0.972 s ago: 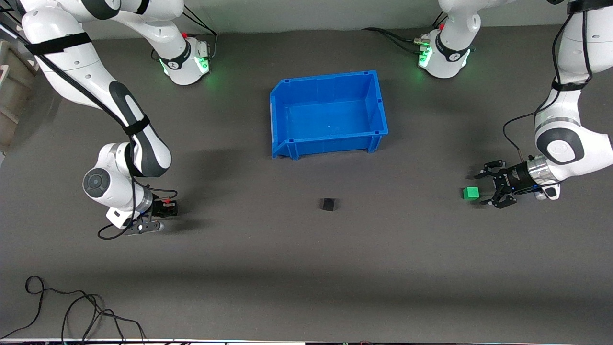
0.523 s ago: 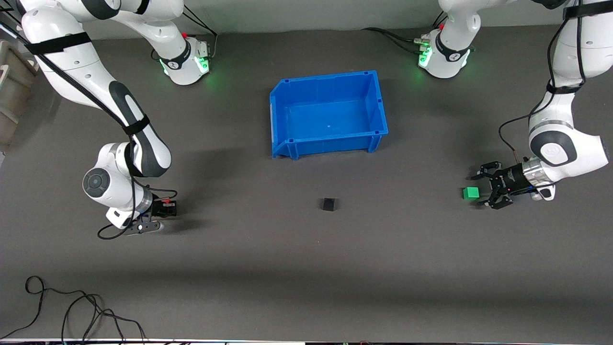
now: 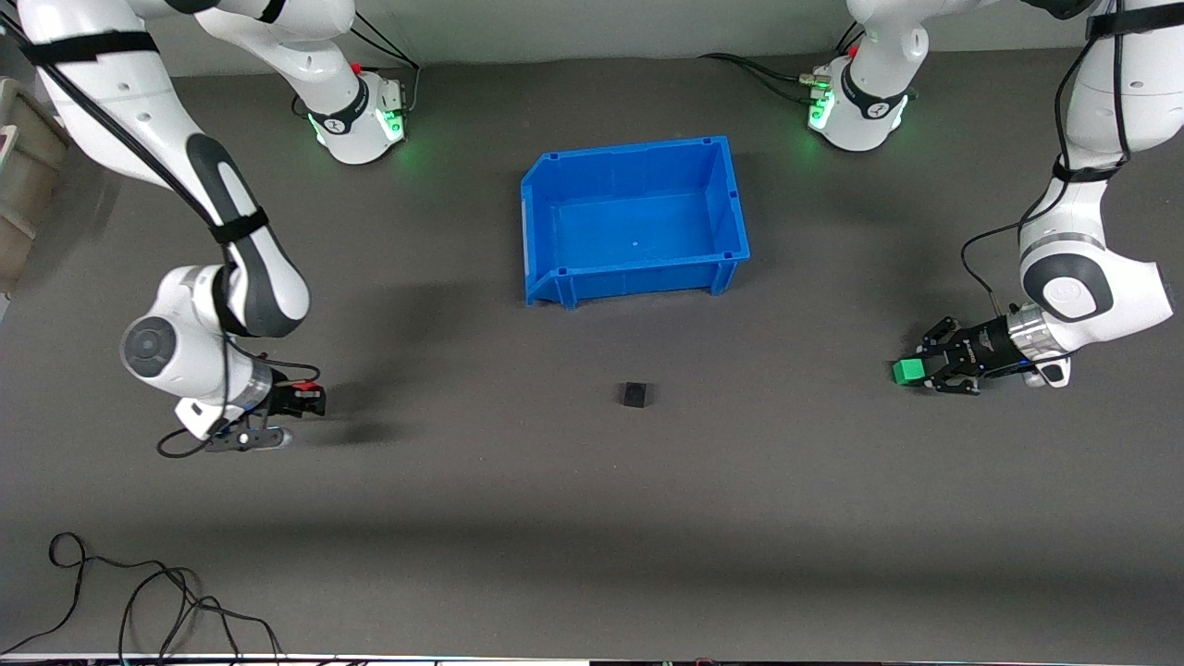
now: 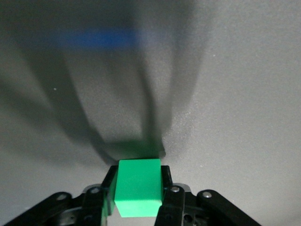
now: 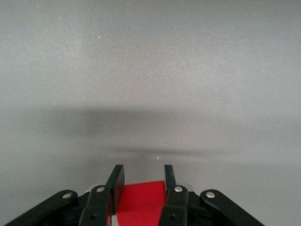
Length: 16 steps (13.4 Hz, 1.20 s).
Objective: Attach green and red cubes to black cube
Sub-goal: 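Lift the red cube with the right gripper while the left gripper grasps the green cube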
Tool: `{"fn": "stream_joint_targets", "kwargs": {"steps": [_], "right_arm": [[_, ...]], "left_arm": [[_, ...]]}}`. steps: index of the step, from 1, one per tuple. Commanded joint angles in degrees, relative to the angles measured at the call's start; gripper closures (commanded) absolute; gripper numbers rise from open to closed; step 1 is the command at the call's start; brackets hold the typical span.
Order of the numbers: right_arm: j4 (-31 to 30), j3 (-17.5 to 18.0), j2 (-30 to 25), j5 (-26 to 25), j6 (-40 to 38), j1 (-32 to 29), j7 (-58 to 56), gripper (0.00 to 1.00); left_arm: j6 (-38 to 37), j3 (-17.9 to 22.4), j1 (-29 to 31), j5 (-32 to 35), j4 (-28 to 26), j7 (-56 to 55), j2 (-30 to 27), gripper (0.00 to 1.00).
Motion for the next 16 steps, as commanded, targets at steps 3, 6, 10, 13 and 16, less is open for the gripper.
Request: {"fn": "stream_joint_targets", "kwargs": {"steps": [3, 6, 10, 13, 16], "right_arm": [[5.83, 0.60, -3.40, 1.46, -11.88, 0.64, 24.78, 1.00], [7.50, 0.78, -3.14, 6.81, -12.24, 4.14, 48.01, 1.00], [10.39, 0.78, -1.21, 7.27, -11.81, 11.17, 73.05, 1.00], [16.89, 0.60, 4.40, 6.65, -11.80, 19.51, 92.40, 1.00], [25.93, 0.42, 10.99, 6.30, -11.80, 24.01, 103.33, 1.00]], "left_arm": [[-4.76, 0.64, -0.62, 0.23, 1.25, -2.59, -4.96, 0.73], [-8.72, 0.29, -4.55, 2.26, 5.20, -10.33, -6.11, 0.73], [-3.40, 0.29, -17.63, 1.21, 7.50, -17.88, -5.58, 0.73], [6.52, 0.29, -28.97, -2.91, 7.59, -20.54, -2.95, 0.78], [10.78, 0.11, -35.85, -5.91, 12.23, -22.02, 2.48, 0.78]]}}
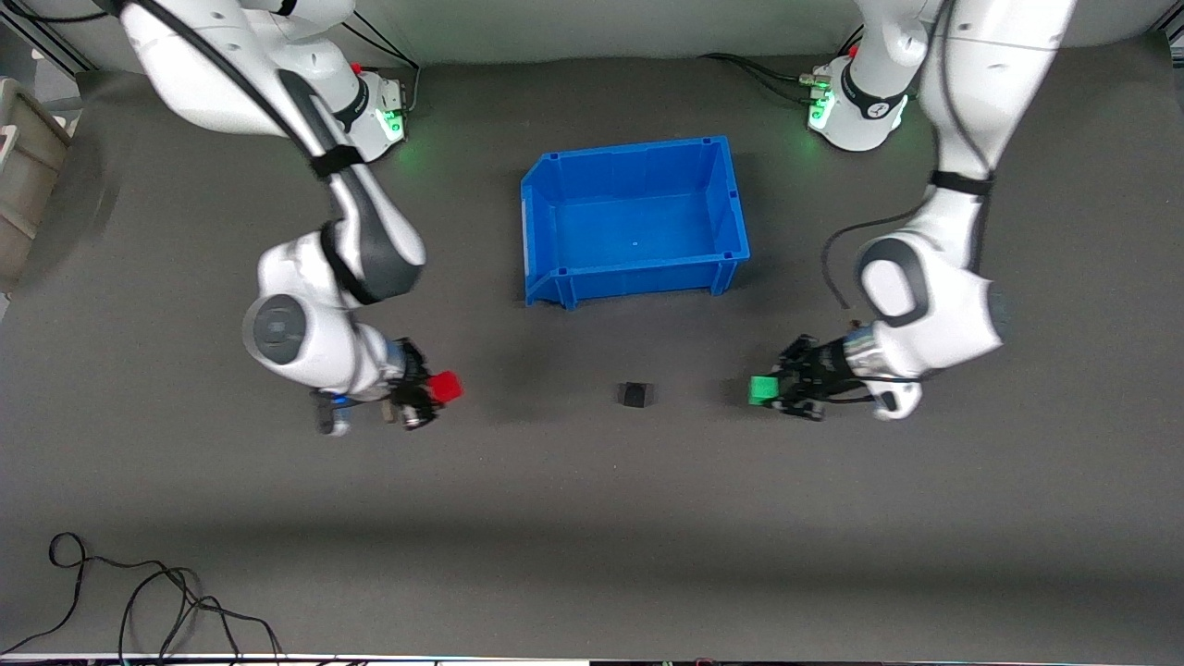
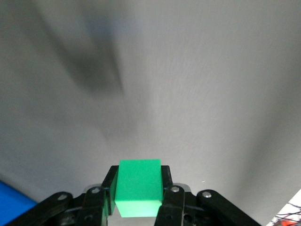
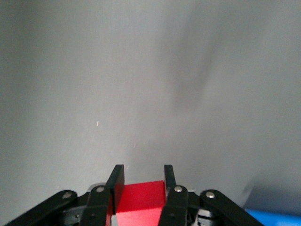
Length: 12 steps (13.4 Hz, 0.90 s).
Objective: Attach green and red cubes to black cube
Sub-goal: 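Carry both cubes toward the black cube and press them against it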
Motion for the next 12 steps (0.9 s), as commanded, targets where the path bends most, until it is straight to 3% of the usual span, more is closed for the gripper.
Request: {"fn": "stream_joint_targets", "kwargs": {"steps": [1, 5, 7, 12], "right_arm": [[10.85, -0.84, 7.27, 0.18, -1.09, 2.16, 8.81, 1.00], [19.47, -0.93, 15.18, -2.70, -1.09, 6.63, 20.15, 1.00], [21.42, -0.84, 18.00, -6.49, -1.09, 8.83, 23.95, 1.00], [24.67, -0.84, 22.22, -6.59, -1.09, 11.47, 25.45, 1.00]], "left_arm": [[1.12, 1.15, -5.59, -2.09, 6.66, -3.97, 6.40, 0.79], [5.17, 1.15, -10.53, -1.91, 14.49, -12.42, 13.53, 0.79], [5.43, 1.15, -11.49, -2.00, 14.95, -13.92, 14.42, 0.79], [7.54, 0.71, -12.73, -1.83, 15.03, -15.59, 15.65, 0.79]]}}
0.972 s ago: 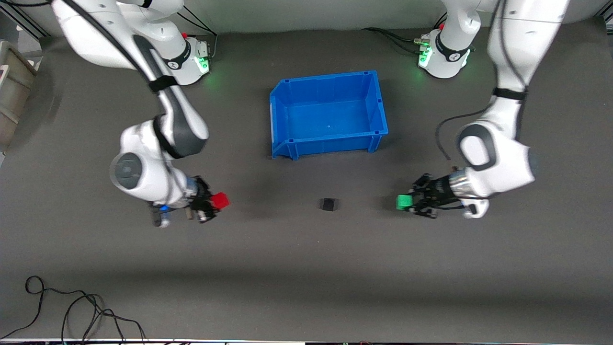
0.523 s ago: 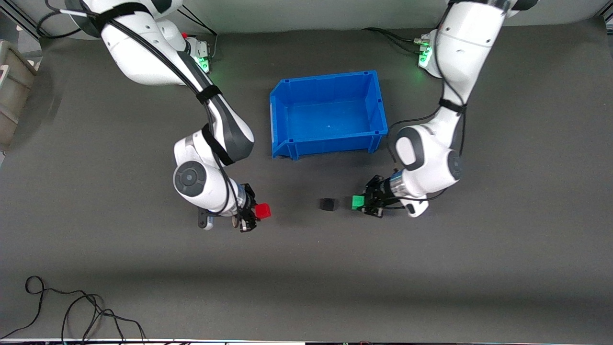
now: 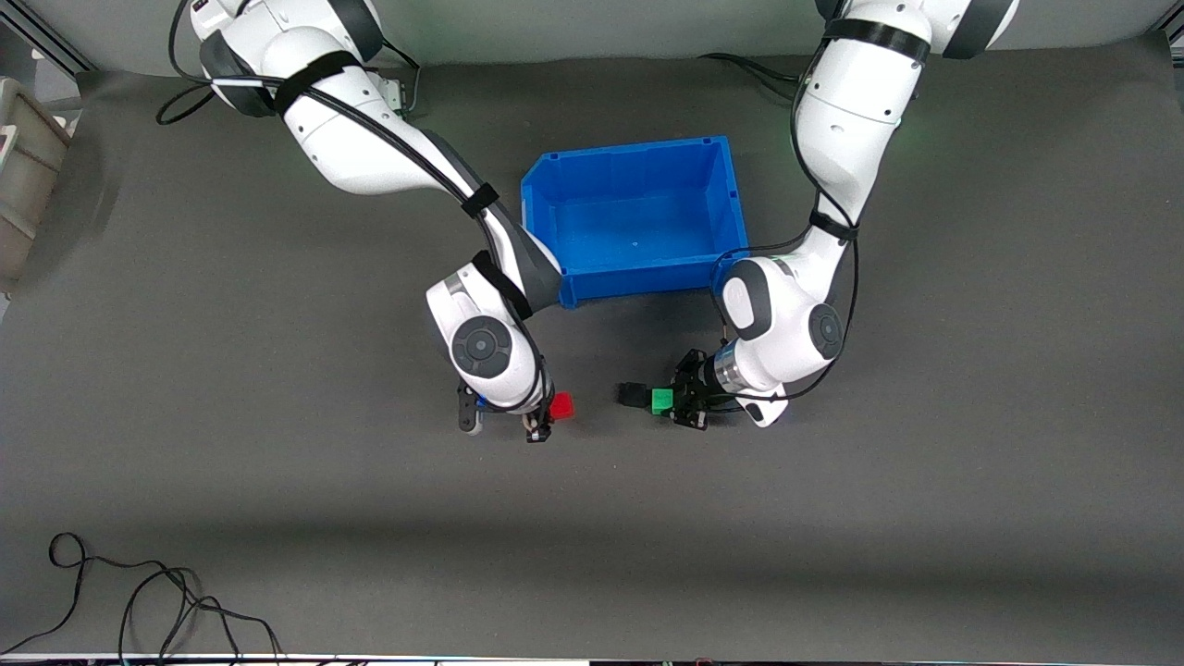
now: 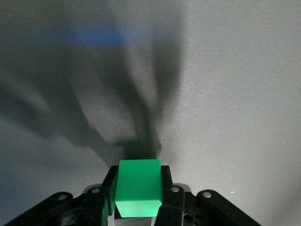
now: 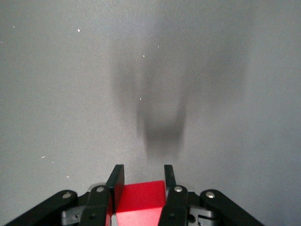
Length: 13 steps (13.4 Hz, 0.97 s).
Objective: Attach green and red cubes to black cube
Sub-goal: 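Carry both cubes toward the black cube and press them against it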
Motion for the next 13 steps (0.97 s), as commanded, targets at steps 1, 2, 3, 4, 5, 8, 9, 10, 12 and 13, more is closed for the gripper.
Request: {"fn": "stream_joint_targets", "kwargs": {"steps": [1, 2, 3, 4, 5, 8, 9, 10, 12, 13], "right_arm": [[4.69, -0.77, 3.51, -1.16, -1.11, 1.71, 2.37, 1.00], [5.04, -0.77, 4.21, -1.25, -0.94, 1.97, 3.07, 1.00], [5.57, -0.77, 4.74, -1.25, -0.76, 2.15, 3.60, 1.00], [6.10, -0.77, 5.18, -1.16, -0.76, 2.15, 3.61, 1.00], [6.27, -0.68, 5.36, -1.16, -0.68, 2.15, 3.69, 1.00], [6.45, -0.68, 6.41, -1.16, 0.90, 2.15, 4.31, 1.00], [6.54, -0.68, 6.68, -1.16, 1.26, 2.15, 4.57, 1.00], [6.54, -0.68, 6.85, -1.16, 1.52, 2.15, 4.57, 1.00], [6.45, -0.68, 7.03, -1.16, 2.66, 2.32, 4.66, 1.00], [6.54, -0.59, 7.47, -1.16, 2.75, 2.33, 4.66, 1.00]], "left_arm": [[0.75, 0.53, -1.52, -0.31, 1.24, -3.23, 0.60, 0.79], [0.75, 0.18, -1.52, -0.30, 1.59, -4.81, 0.59, 0.79], [0.83, -0.08, -1.61, -0.13, 2.11, -6.57, 0.59, 0.79], [0.83, -0.08, -1.96, -0.22, 2.55, -7.98, 0.59, 0.78], [0.92, -0.08, -2.66, -0.48, 2.91, -9.30, 0.68, 0.77], [4.08, -0.17, -3.89, -0.39, 3.44, -12.38, 1.21, 0.76], [4.26, -0.17, -4.33, -0.57, 3.87, -12.73, 1.64, 0.76], [5.31, -0.17, -4.68, -0.57, 4.23, -13.00, 2.08, 0.73], [7.07, -0.17, -5.39, -0.83, 4.49, -13.18, 3.05, 0.69], [7.25, -0.17, -5.56, -0.74, 4.67, -13.61, 3.49, 0.64]]}}
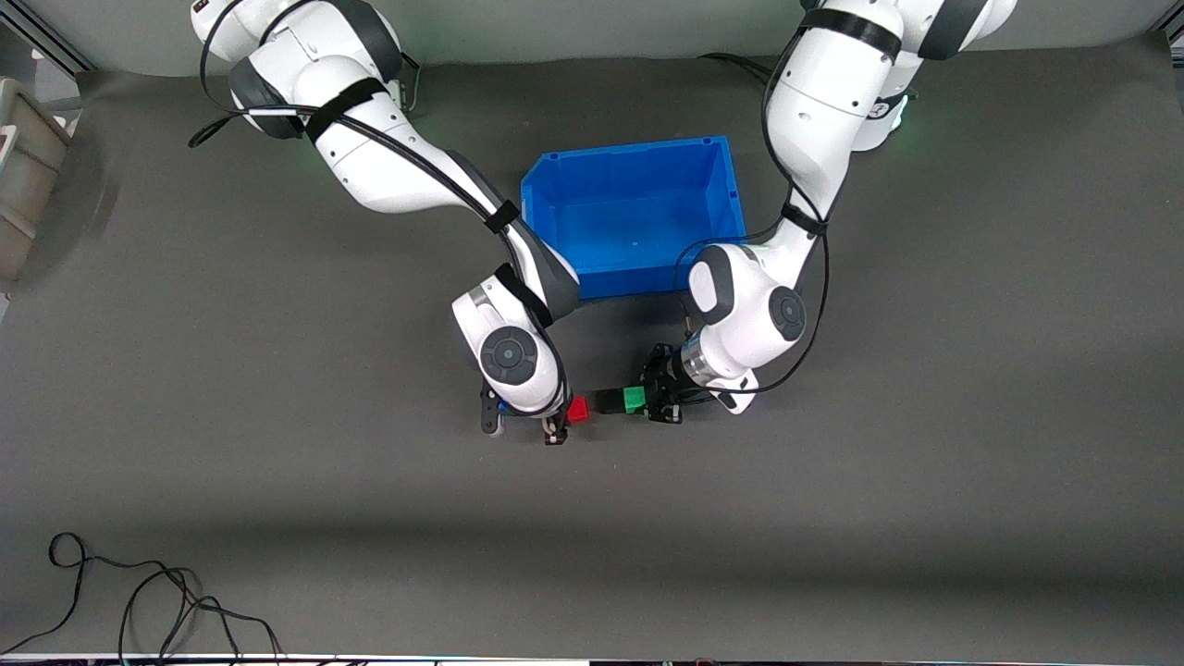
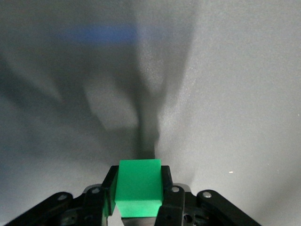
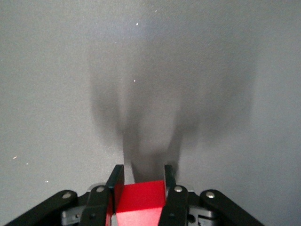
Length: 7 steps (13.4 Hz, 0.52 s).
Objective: Attach green and red cubes to black cube
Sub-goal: 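Carry both cubes toward the black cube and press them against it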
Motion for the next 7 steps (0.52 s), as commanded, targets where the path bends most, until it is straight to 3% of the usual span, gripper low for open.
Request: {"fn": "stream_joint_targets", "kwargs": {"steps": [1, 2, 3, 4, 7], "right_arm": [[2.58, -0.54, 1.90, -1.15, 0.48, 1.35, 2.28, 1.00], [2.49, -0.63, 1.90, -1.15, 0.74, 1.45, 2.28, 1.00], [2.49, -0.63, 1.90, -1.15, 0.74, 1.45, 2.28, 1.00], [2.58, -0.63, 2.07, -1.15, 0.74, 1.45, 2.28, 1.00], [3.01, -0.63, 2.52, -1.15, 0.83, 1.62, 2.89, 1.00]], "left_arm": [[1.42, 0.63, -1.34, -0.30, 2.55, -2.23, 2.43, 0.49], [1.42, 0.63, -1.34, -0.30, 3.08, -2.24, 2.78, 0.26], [1.42, 0.63, -1.43, -0.21, 3.26, -2.24, 2.78, 0.09], [1.33, 0.63, -1.35, -0.12, 3.26, -2.24, 2.69, 0.00], [-0.16, 1.33, -0.03, 1.71, 2.47, -1.62, 1.47, 0.00]]}}
